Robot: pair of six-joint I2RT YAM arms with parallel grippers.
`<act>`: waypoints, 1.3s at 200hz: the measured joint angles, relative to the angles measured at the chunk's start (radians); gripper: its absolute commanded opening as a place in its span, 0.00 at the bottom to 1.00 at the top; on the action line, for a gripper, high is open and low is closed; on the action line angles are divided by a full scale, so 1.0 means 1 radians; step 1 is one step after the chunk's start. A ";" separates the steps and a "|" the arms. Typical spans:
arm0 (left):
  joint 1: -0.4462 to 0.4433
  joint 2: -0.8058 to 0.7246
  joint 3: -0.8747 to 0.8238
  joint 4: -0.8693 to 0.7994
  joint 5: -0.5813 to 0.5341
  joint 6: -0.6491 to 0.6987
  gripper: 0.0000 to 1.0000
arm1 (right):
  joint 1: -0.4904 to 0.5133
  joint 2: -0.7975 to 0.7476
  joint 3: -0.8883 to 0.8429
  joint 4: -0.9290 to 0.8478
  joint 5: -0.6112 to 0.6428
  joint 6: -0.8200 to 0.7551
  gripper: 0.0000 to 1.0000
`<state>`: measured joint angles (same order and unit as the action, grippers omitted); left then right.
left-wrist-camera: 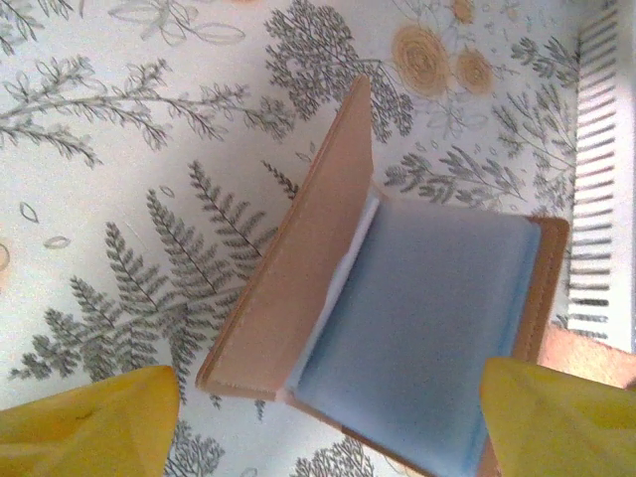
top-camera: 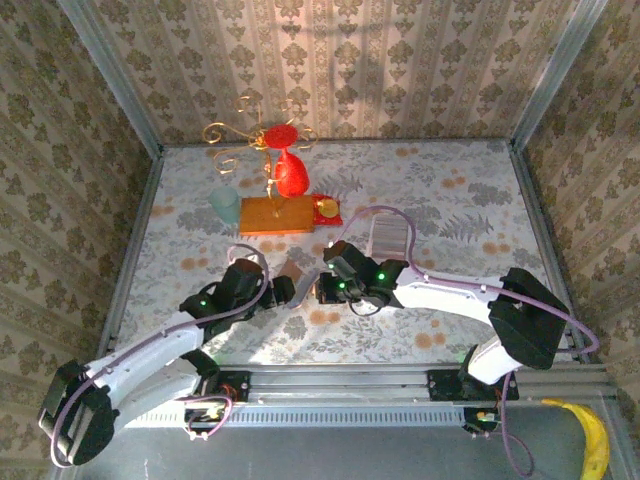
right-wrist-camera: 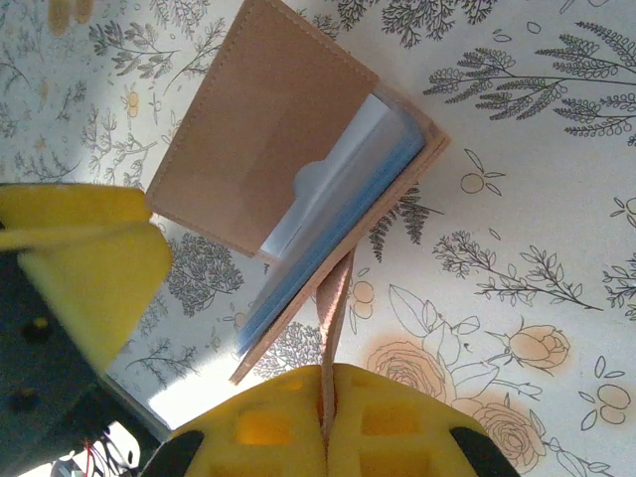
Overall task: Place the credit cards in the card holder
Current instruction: Open the card holder at the bottom-center of the table.
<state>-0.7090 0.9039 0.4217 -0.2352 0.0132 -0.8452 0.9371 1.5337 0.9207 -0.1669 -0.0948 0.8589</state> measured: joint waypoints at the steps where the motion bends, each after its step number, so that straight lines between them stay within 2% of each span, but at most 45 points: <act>1: 0.002 0.002 0.001 0.000 0.002 0.002 0.80 | 0.000 0.000 0.000 0.000 0.000 0.000 0.00; 20: 0.028 0.047 0.016 0.006 0.018 0.032 0.78 | 0.000 0.003 0.000 -0.008 0.000 -0.004 0.00; 36: 0.059 0.089 0.029 0.005 0.037 0.061 0.68 | -0.002 0.008 0.000 -0.021 0.000 -0.011 0.00; 62: 0.109 0.150 0.049 0.019 0.064 0.106 0.68 | -0.014 0.013 0.000 -0.036 0.000 -0.019 0.00; 88: 0.117 0.208 0.060 0.065 0.120 0.134 0.64 | -0.036 0.014 0.000 -0.049 0.000 -0.031 0.00; 104: 0.122 0.234 0.060 0.094 0.151 0.148 0.51 | -0.052 0.019 0.000 -0.053 0.000 -0.047 0.00; 114: 0.129 0.245 0.061 0.107 0.168 0.162 0.34 | -0.063 0.023 0.000 -0.060 -0.001 -0.054 0.00; 122: 0.135 0.252 0.063 0.115 0.178 0.171 0.27 | -0.072 0.027 0.000 -0.066 -0.003 -0.064 0.00; 146: 0.154 0.262 0.065 0.137 0.205 0.182 0.25 | -0.097 0.048 0.000 -0.093 -0.008 -0.098 0.00; 184: 0.154 0.280 0.064 0.180 0.254 0.186 0.04 | -0.130 0.078 0.004 -0.130 -0.012 -0.143 0.00; 204: 0.149 0.282 0.052 0.208 0.264 0.171 0.01 | -0.148 0.095 0.014 -0.147 -0.011 -0.162 0.00; 229: 0.101 0.259 0.012 0.239 0.243 0.139 0.00 | -0.163 0.113 0.021 -0.168 -0.011 -0.184 0.00; 243: 0.072 0.242 -0.014 0.254 0.224 0.113 0.00 | -0.165 0.121 0.031 -0.187 -0.010 -0.195 0.10; 254: 0.055 0.226 -0.039 0.267 0.208 0.091 0.00 | -0.165 0.120 0.036 -0.205 -0.005 -0.200 0.24; 260: 0.047 0.217 -0.052 0.271 0.199 0.078 0.00 | -0.165 0.120 0.040 -0.207 -0.002 -0.206 0.28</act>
<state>-0.6617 1.1210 0.3698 0.0360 0.2119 -0.7670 0.7723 1.6539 0.9611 -0.3737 -0.0971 0.6529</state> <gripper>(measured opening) 0.060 0.173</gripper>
